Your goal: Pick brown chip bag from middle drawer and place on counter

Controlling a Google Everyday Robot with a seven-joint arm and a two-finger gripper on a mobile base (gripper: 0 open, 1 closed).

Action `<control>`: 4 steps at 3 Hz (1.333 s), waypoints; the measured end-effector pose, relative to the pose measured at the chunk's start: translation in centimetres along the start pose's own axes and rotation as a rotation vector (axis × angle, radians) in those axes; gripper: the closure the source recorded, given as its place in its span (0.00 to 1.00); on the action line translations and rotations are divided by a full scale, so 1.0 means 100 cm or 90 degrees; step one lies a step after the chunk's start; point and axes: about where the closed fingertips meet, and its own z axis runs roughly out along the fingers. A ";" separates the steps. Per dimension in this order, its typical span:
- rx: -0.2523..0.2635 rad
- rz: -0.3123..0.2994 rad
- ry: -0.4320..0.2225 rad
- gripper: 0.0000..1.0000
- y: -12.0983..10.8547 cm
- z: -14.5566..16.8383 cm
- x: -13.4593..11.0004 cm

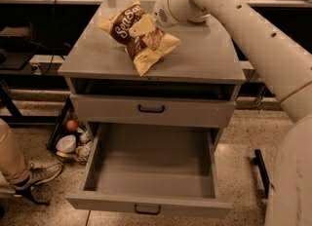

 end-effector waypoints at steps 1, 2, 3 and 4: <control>0.000 0.006 0.007 0.00 -0.006 0.003 0.002; 0.023 0.045 -0.028 0.00 -0.046 -0.029 0.000; 0.082 0.084 -0.085 0.00 -0.108 -0.090 -0.012; 0.153 0.122 -0.144 0.00 -0.167 -0.160 -0.019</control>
Offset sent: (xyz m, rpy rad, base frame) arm 0.0428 -0.1240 0.0788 0.1829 -0.0551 -0.1674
